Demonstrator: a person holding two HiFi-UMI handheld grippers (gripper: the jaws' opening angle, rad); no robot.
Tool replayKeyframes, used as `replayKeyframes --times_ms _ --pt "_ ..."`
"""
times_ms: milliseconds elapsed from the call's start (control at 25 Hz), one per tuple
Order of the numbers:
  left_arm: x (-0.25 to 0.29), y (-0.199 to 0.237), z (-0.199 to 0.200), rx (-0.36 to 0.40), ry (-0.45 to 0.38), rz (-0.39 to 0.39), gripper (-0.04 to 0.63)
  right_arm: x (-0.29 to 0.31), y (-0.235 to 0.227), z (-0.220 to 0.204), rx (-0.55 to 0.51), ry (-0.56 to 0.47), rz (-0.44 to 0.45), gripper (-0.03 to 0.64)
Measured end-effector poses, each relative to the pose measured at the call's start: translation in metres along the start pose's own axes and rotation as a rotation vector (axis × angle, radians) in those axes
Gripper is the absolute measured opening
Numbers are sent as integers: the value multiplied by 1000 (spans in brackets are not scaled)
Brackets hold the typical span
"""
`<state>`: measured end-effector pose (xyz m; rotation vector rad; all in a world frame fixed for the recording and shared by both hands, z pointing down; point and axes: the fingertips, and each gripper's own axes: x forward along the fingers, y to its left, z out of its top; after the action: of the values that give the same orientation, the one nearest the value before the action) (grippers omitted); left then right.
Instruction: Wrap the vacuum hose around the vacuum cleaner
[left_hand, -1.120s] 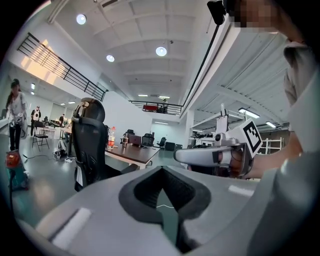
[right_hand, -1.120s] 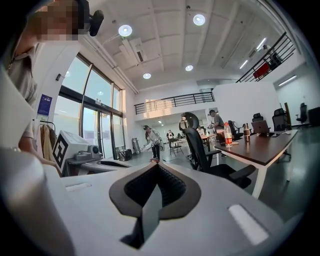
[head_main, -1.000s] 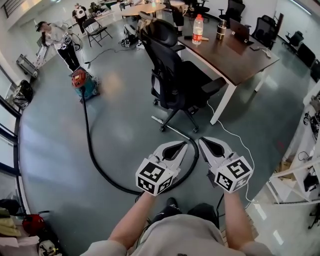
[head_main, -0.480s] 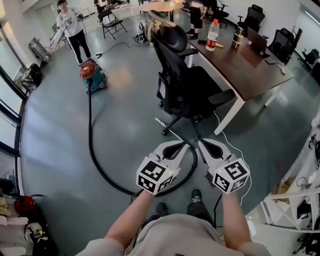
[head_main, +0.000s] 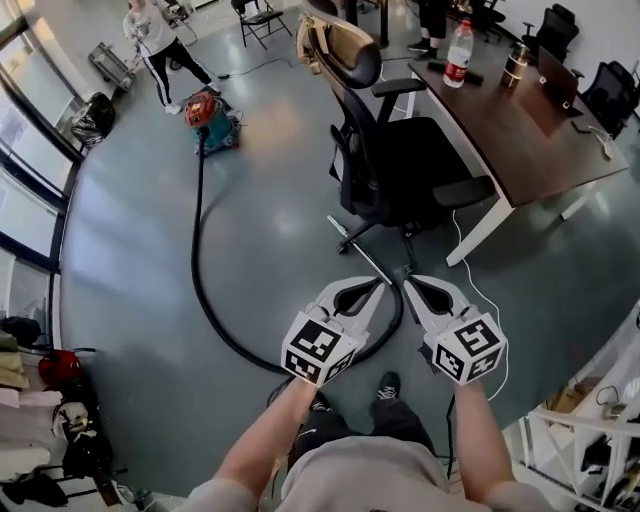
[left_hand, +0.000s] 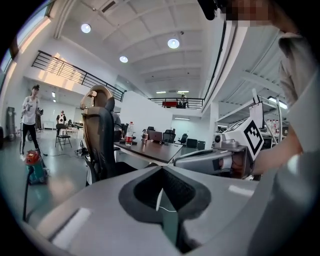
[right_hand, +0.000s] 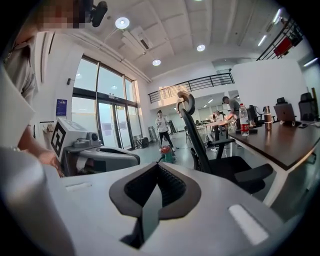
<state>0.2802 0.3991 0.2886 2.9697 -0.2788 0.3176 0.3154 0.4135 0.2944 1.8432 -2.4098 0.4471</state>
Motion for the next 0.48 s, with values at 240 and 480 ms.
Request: replayKeyframes --times_ms 240,480 --pt "42 27 -79 -39 95 10 3 32 -49 -78 48 106 6 23" --pt "89 59 -217 -92 220 -8 3 59 -106 -215 141 227 -37 42"
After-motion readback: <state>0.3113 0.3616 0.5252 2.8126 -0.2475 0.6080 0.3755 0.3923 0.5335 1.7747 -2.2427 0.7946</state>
